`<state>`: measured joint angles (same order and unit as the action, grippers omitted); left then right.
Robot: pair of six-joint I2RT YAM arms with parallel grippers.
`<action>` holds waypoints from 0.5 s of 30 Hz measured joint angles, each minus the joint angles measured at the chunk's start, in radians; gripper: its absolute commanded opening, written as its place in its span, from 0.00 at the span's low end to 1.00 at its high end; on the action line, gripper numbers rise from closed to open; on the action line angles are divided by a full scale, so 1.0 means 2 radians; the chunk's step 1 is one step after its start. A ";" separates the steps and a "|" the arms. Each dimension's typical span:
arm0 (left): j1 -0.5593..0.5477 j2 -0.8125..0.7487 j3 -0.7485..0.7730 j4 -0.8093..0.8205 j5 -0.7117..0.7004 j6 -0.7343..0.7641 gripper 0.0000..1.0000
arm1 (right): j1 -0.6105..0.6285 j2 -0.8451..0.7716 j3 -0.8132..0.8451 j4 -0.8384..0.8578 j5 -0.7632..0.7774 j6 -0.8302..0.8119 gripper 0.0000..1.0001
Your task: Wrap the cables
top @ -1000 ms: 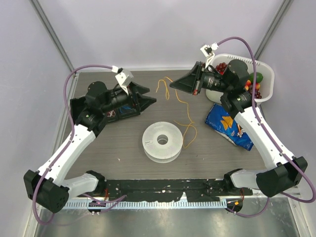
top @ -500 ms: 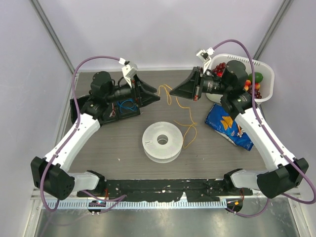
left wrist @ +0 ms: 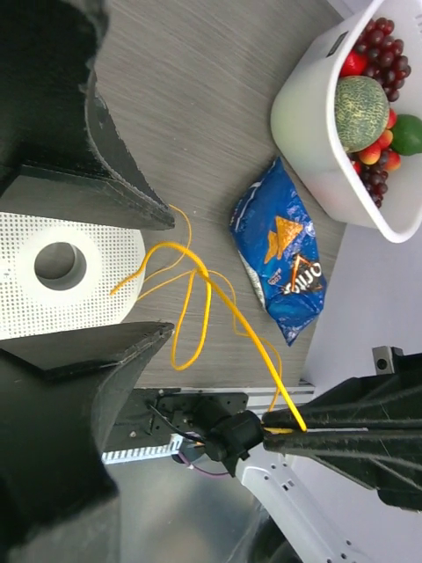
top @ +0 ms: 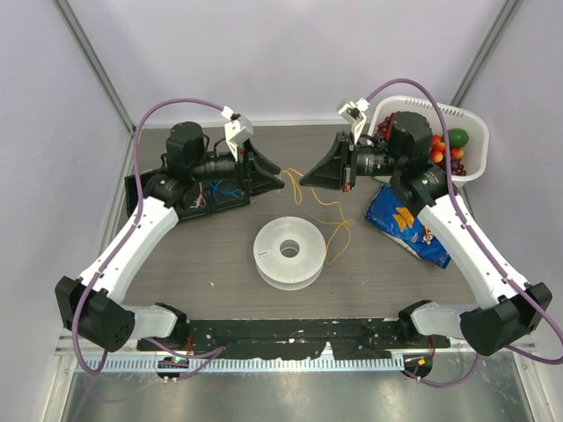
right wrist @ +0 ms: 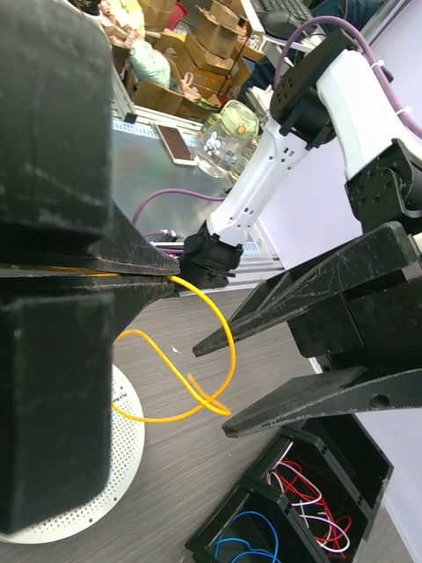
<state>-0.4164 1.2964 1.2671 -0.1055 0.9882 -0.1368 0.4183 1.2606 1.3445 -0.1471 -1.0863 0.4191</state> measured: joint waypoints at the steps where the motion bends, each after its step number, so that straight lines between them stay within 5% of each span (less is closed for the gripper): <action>1: 0.000 0.002 0.002 -0.008 0.000 0.009 0.49 | 0.001 -0.001 0.000 -0.003 -0.001 -0.002 0.01; 11: 0.000 0.013 0.005 -0.034 0.004 0.051 0.45 | 0.009 -0.003 0.000 -0.015 -0.005 -0.012 0.01; 15: 0.000 0.020 0.006 -0.036 0.008 0.051 0.30 | 0.012 -0.003 0.000 -0.018 -0.006 -0.013 0.01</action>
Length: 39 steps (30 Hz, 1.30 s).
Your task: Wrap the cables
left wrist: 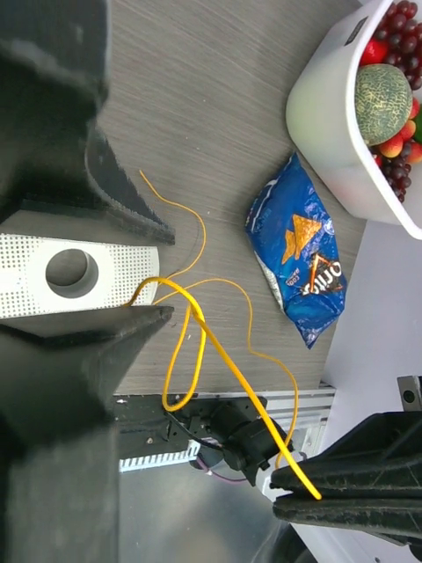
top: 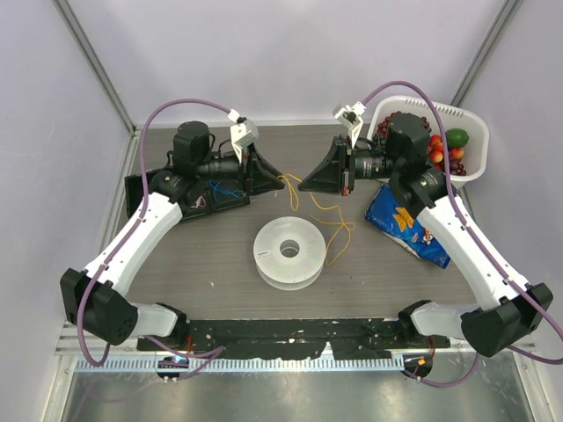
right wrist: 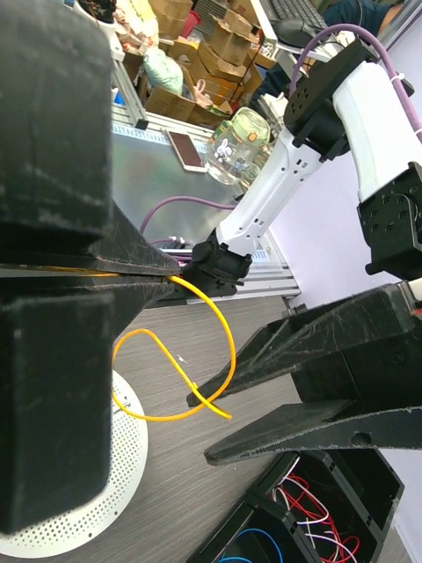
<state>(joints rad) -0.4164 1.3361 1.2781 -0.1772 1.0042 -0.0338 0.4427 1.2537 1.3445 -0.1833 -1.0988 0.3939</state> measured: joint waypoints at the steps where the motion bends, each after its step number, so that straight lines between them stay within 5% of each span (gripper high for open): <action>1: 0.000 0.002 0.001 0.000 0.002 -0.001 0.24 | 0.000 0.000 0.000 -0.001 0.000 0.000 0.01; 3: 0.000 0.006 0.006 -0.001 0.005 -0.003 0.02 | 0.001 0.000 0.000 -0.002 0.000 -0.001 0.01; 4: 0.000 0.007 0.008 -0.002 0.005 -0.006 0.00 | 0.001 0.000 0.000 -0.003 0.000 -0.002 0.01; 10: 0.004 0.007 0.018 -0.001 -0.055 -0.026 0.00 | 0.005 -0.002 0.002 -0.065 0.007 -0.064 0.01; 18: 0.020 0.031 0.089 0.035 -0.154 -0.172 0.00 | 0.042 -0.005 -0.019 -0.290 0.121 -0.347 0.01; 25: 0.062 0.031 0.122 0.086 -0.183 -0.314 0.00 | -0.030 0.006 -0.028 -0.341 0.206 -0.444 0.01; 28: 0.064 0.039 0.122 0.090 -0.180 -0.345 0.00 | -0.090 0.004 -0.023 -0.335 0.209 -0.474 0.23; 29: 0.064 0.042 0.122 0.091 -0.178 -0.351 0.00 | -0.108 0.005 -0.020 -0.335 0.210 -0.482 0.43; 31: 0.065 0.047 0.120 0.105 -0.181 -0.364 0.00 | -0.135 0.005 -0.017 -0.345 0.230 -0.494 0.65; 33: 0.068 0.048 0.114 0.122 -0.184 -0.373 0.00 | -0.148 0.009 -0.013 -0.359 0.244 -0.502 0.75; 39: 0.050 0.048 0.087 0.149 -0.188 -0.373 0.00 | -0.150 0.020 0.036 -0.359 0.209 -0.480 0.77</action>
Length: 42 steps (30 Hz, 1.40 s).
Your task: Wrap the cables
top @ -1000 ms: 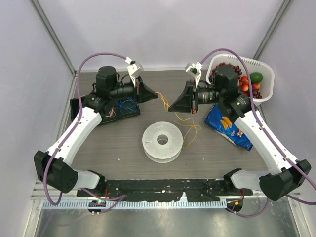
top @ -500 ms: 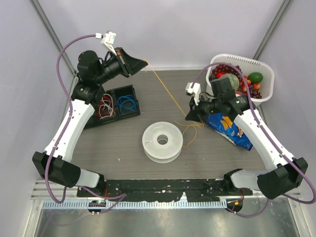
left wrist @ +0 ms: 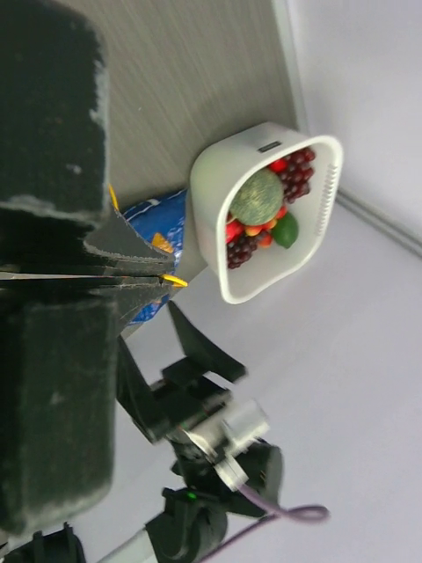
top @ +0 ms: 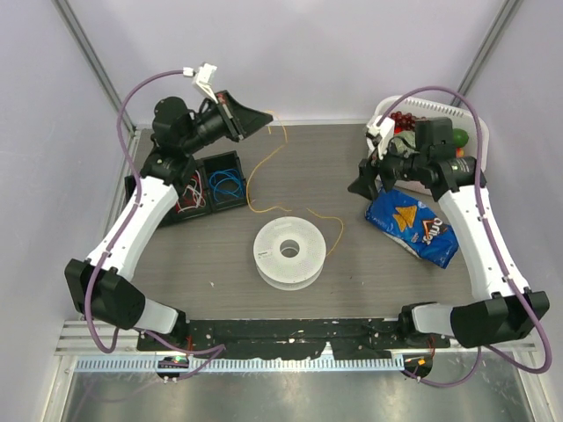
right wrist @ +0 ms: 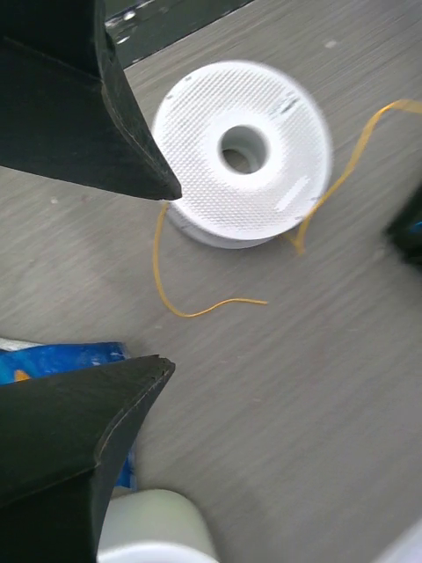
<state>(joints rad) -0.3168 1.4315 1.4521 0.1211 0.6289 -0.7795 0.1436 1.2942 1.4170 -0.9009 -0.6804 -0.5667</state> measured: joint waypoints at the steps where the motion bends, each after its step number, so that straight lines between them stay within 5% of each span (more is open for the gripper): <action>1: -0.007 0.000 -0.004 0.000 0.000 0.003 0.00 | 0.001 -0.004 0.007 0.016 -0.012 0.018 0.77; 13: -0.096 -0.025 -0.041 -0.003 0.000 0.063 0.00 | 0.144 -0.074 -0.027 0.322 0.028 0.210 0.76; 16: -0.115 -0.028 -0.042 -0.001 0.000 0.072 0.00 | 0.153 -0.073 -0.048 0.370 0.040 0.224 0.68; 26: -0.121 -0.028 -0.042 0.020 -0.023 0.053 0.00 | 0.182 -0.073 -0.117 0.429 0.045 0.228 0.56; 42: -0.123 -0.028 -0.054 0.031 -0.075 0.026 0.00 | 0.221 -0.074 -0.119 0.471 0.113 0.194 0.50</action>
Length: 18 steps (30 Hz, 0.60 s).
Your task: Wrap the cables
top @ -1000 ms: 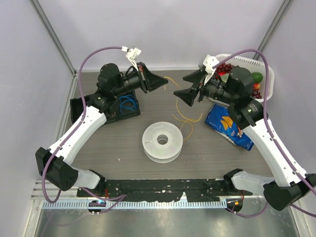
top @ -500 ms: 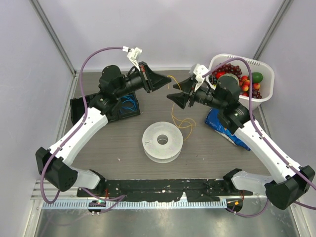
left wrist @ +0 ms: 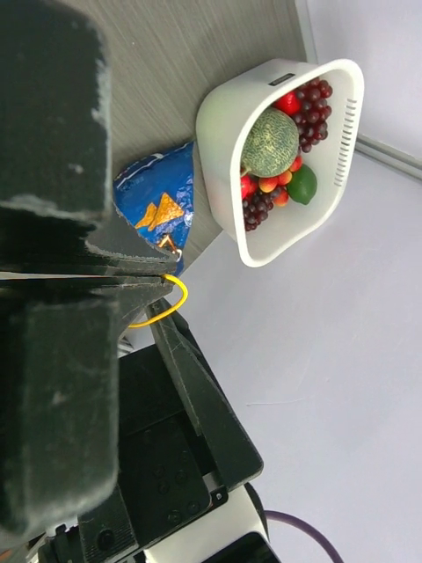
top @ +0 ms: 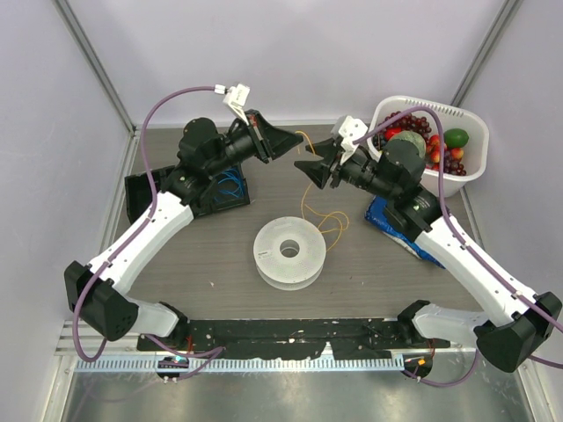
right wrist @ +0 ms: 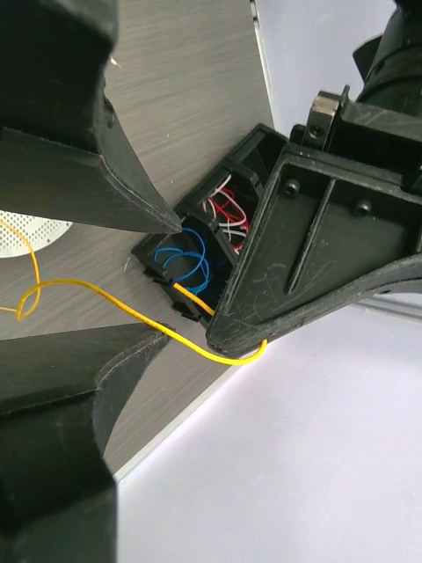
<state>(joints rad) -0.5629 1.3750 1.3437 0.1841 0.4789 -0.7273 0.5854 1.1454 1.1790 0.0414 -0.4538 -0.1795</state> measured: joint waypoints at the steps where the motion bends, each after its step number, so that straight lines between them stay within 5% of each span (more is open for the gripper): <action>1: 0.000 0.000 0.000 0.000 -0.002 0.000 0.00 | 0.002 0.000 0.000 0.000 0.007 -0.004 0.51; 18: -0.036 -0.008 0.015 -0.089 -0.123 0.001 0.00 | 0.043 0.029 0.004 -0.006 0.138 -0.095 0.54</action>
<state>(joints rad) -0.6350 1.3582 1.3739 0.0051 0.2337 -0.7254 0.6720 1.2026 1.1877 0.0303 -0.1783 -0.3698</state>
